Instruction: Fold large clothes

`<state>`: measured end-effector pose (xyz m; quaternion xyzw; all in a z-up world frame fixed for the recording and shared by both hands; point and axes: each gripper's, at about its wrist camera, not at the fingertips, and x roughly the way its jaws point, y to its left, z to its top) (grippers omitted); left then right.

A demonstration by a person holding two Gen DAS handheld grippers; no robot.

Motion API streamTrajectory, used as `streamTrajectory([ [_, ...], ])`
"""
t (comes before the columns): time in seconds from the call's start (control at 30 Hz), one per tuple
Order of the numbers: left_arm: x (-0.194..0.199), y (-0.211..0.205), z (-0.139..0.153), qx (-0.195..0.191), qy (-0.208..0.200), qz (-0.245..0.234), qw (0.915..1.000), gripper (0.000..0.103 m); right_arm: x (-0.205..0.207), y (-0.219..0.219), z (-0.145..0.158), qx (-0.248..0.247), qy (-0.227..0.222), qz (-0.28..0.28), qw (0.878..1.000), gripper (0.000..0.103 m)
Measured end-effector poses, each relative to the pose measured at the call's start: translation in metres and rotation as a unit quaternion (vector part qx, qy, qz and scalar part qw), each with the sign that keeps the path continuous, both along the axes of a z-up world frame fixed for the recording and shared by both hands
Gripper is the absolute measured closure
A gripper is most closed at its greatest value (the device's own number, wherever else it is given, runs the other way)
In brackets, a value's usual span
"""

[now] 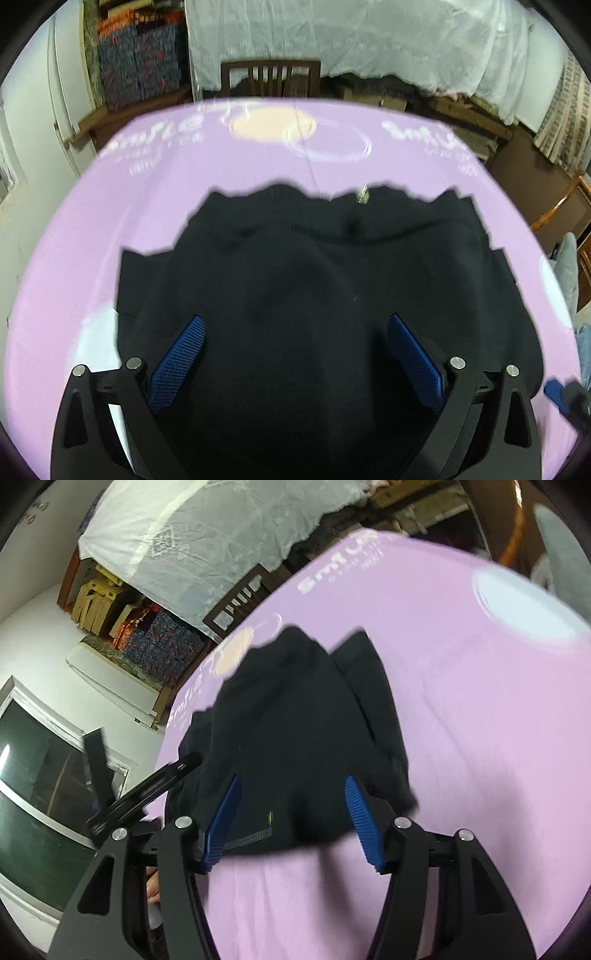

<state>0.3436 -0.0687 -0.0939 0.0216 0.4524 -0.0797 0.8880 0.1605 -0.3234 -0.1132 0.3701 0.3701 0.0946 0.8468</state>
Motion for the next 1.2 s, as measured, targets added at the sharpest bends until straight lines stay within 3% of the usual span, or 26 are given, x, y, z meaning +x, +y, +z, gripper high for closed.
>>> streamTrajectory([
  [0.13, 0.004, -0.003, -0.014, 0.020, -0.009, 0.000, 0.9998, 0.003, -0.015, 0.006, -0.017, 0.036, 0.030, -0.016, 0.999, 0.039],
  [0.43, 0.003, -0.002, -0.017, 0.016, -0.008, 0.007, 0.9998, 0.003, -0.019, 0.028, -0.042, 0.102, 0.068, -0.075, 0.990, 0.038],
  [0.7, 0.004, -0.001, -0.016, 0.016, -0.005, 0.006, 0.9998, 0.003, 0.011, 0.023, -0.043, 0.096, 0.035, -0.189, 0.977, 0.041],
  [0.8, 0.006, -0.001, -0.016, 0.015, -0.004, 0.004, 0.9999, 0.003, 0.015, 0.014, -0.045, 0.084, 0.023, -0.222, 0.971, 0.050],
  [0.93, 0.007, -0.001, -0.016, 0.015, -0.001, 0.004, 0.9999, 0.003, 0.006, 0.028, -0.044, 0.082, 0.019, -0.202, 0.976, 0.049],
  [1.03, 0.007, -0.001, -0.016, 0.015, -0.003, 0.002, 0.9999, 0.003, 0.017, 0.040, -0.040, 0.038, 0.015, -0.186, 0.982, 0.050],
  [1.2, 0.008, -0.001, -0.015, 0.016, -0.002, 0.001, 0.9999, 0.003, 0.035, 0.022, -0.043, 0.056, 0.020, -0.198, 0.978, 0.052],
])
